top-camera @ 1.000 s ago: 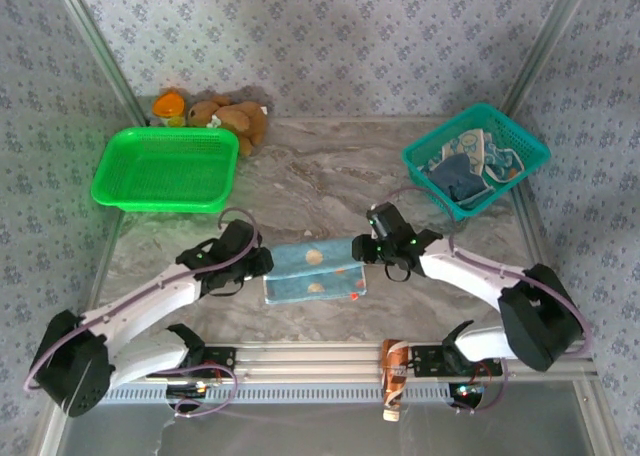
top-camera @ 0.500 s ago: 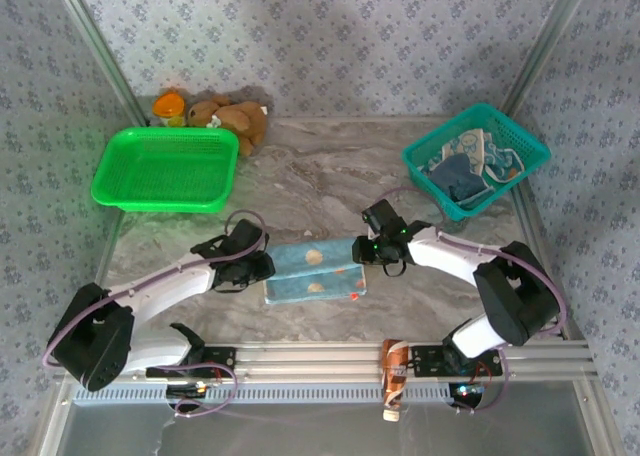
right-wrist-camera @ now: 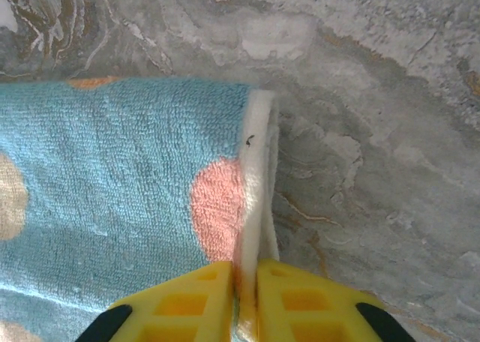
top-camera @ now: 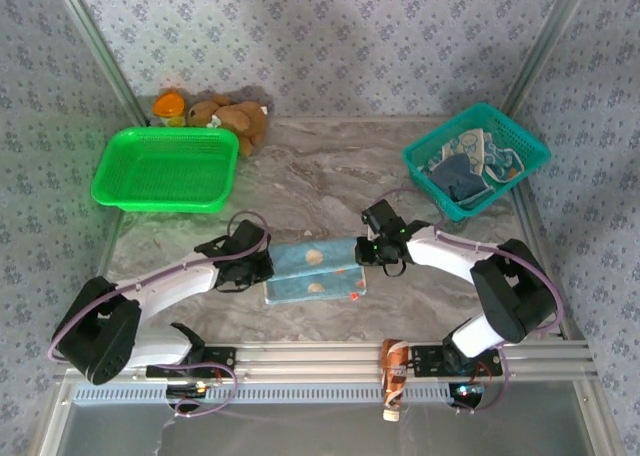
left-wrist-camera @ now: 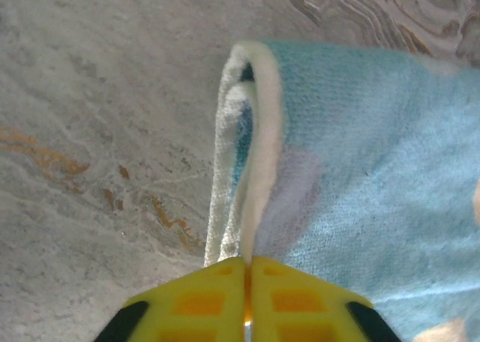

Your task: Fold and stack the towels

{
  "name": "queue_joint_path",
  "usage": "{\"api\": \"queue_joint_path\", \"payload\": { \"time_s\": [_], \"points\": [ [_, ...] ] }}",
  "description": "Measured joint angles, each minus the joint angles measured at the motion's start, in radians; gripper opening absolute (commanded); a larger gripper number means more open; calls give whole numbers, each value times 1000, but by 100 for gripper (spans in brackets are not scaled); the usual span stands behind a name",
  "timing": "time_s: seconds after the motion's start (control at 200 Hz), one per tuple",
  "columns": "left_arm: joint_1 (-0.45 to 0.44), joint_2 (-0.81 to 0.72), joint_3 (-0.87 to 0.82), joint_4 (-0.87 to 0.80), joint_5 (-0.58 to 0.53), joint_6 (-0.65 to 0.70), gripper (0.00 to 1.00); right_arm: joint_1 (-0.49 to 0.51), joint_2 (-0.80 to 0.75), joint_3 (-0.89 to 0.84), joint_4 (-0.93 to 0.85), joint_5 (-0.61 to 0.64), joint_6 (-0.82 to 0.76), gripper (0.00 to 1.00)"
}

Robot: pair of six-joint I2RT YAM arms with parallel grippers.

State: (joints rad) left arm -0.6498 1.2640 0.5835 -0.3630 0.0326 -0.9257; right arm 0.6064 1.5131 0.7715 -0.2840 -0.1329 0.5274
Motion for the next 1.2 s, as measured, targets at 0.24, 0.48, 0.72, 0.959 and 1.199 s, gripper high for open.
{"api": "queue_joint_path", "payload": {
  "time_s": [0.24,0.48,0.72,0.959,1.199],
  "points": [
    [2,-44,27,-70,-9,0,0,0,-14,8,-17,-6,-1,0],
    [9,-150,116,-187,-22,11,0,10,-105,26,-58,-5,8,0],
    [8,-251,119,-298,-21,-9,0,39,-183,26,-113,-3,29,0],
    [-18,-348,103,-344,-5,-52,0,77,-246,-2,-140,-2,53,0],
    [-86,-384,28,-351,5,-121,0,111,-248,-42,-147,-2,73,0]
  ]
}}
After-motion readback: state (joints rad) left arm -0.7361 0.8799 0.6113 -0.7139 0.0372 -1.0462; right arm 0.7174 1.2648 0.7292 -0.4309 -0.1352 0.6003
